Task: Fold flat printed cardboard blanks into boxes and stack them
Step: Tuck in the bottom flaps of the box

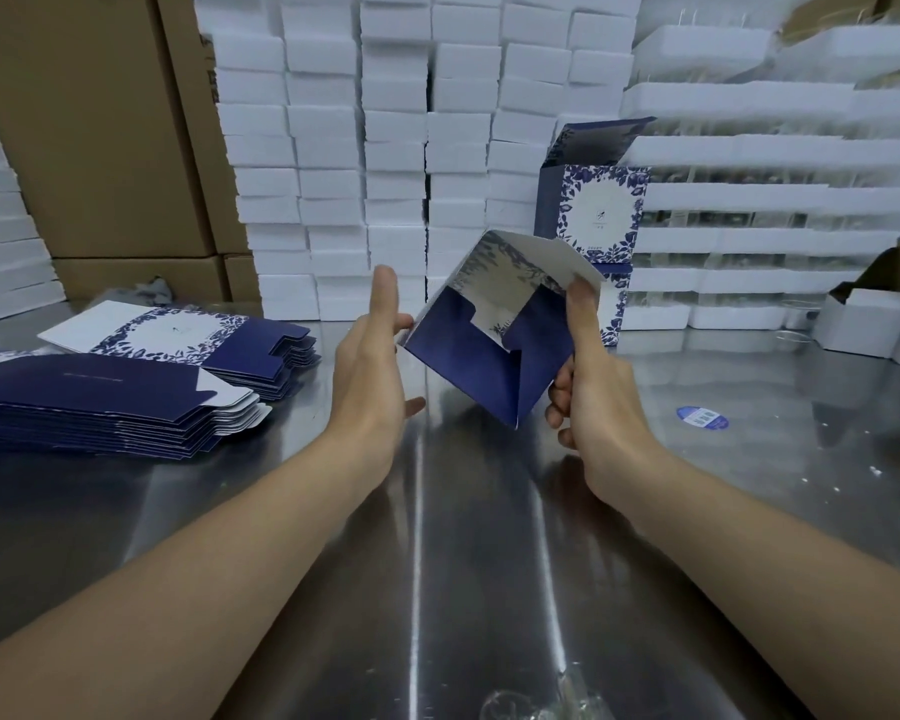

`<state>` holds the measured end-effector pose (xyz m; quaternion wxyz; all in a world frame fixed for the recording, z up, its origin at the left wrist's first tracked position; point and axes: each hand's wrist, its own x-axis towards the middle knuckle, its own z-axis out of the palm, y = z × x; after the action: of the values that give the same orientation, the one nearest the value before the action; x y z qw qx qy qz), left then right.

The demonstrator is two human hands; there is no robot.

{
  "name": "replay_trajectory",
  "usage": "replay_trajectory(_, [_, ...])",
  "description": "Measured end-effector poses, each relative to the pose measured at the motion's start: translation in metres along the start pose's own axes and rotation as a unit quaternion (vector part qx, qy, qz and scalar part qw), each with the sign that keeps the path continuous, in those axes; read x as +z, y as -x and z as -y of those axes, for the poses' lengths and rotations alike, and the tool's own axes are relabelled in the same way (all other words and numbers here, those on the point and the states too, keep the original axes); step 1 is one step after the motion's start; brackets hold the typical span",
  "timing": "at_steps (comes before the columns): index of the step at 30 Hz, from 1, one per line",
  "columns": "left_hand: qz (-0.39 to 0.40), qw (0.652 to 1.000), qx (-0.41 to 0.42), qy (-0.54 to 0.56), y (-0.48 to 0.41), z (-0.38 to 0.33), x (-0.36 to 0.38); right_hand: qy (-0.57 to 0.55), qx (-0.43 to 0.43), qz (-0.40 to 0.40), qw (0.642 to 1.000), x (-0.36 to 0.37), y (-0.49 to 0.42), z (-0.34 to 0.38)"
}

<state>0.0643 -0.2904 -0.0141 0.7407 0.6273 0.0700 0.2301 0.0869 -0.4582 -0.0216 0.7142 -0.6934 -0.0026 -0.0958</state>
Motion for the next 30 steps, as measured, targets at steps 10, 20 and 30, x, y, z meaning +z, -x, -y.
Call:
replay_trajectory(10, [0.063, 0.977, 0.123, -0.164, 0.002, 0.009, -0.001, 0.026, -0.033, -0.021, 0.999, 0.000, 0.000, 0.000])
replay_trajectory(20, [-0.034, 0.935, 0.216, -0.280, -0.010, 0.017, -0.005, 0.042, -0.185, -0.027, 0.981, 0.003, 0.001, -0.007])
replay_trajectory(30, [-0.082, 0.995, -0.009, 0.051, 0.001, 0.011, 0.006, 0.044, -0.187, 0.001, 0.981, 0.011, 0.006, -0.008])
